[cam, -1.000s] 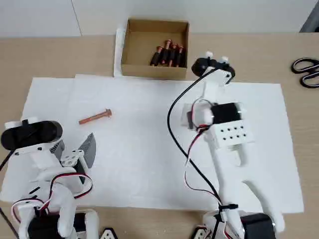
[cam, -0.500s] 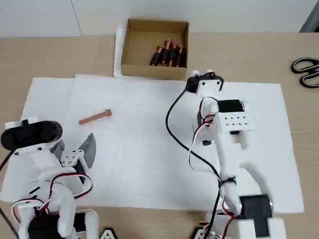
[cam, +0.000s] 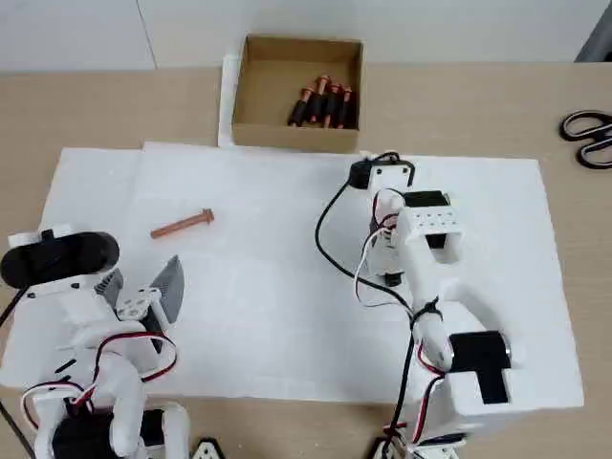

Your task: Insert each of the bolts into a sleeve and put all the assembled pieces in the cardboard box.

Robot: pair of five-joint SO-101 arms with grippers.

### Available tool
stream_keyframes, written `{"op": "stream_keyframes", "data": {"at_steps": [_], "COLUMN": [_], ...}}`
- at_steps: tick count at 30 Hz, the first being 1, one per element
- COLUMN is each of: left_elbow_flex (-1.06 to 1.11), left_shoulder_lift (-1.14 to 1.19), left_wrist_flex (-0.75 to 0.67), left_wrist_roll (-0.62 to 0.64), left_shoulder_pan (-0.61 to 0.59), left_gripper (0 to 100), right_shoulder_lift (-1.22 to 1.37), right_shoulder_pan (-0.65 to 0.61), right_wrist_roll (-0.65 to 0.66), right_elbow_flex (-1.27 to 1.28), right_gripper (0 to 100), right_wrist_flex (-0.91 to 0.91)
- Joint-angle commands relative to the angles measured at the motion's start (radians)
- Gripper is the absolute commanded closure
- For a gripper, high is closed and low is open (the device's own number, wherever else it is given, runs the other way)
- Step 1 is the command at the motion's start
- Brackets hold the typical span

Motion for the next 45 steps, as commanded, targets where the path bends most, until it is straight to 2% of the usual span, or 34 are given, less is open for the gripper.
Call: {"op": "stream_keyframes", "data": {"at_steps": [1,9,13,18,23,29,34,40,45], "left_elbow_flex": [-0.004,-0.004,-0.004,-0.008,-0.054,-0.156,-0.352,-0.653,-0.780], "left_shoulder_lift": [0.002,0.002,0.002,0.002,0.003,0.046,0.290,0.764,1.177], "left_wrist_flex": [-0.020,-0.020,-0.020,-0.018,0.008,0.074,0.104,0.133,0.133], "left_wrist_roll": [-0.003,-0.003,-0.003,-0.003,-0.008,-0.143,-0.149,-0.180,-0.516], "left_shoulder_pan": [0.000,0.000,0.000,0.000,-0.005,-0.006,-0.006,-0.002,-0.002], "left_gripper": [75,75,75,75,74,74,74,74,74], "right_shoulder_lift": [0.031,0.033,0.030,0.025,-0.074,-0.234,-0.306,-0.335,-0.332], "right_shoulder_pan": [0.002,0.002,0.001,0.008,0.008,0.008,0.008,0.008,0.008], "right_wrist_roll": [0.017,0.018,0.063,0.074,0.074,0.077,0.130,0.129,0.129], "right_elbow_flex": [0.012,0.006,0.006,-0.002,-0.083,-0.167,-0.170,-0.170,-0.170], "right_gripper": [87.1,87.6,98.9,99.5,99.5,99.5,99.5,99.5,99.5], "right_wrist_flex": [0.001,0.015,0.012,0.018,0.150,0.277,0.320,0.331,0.331]}}
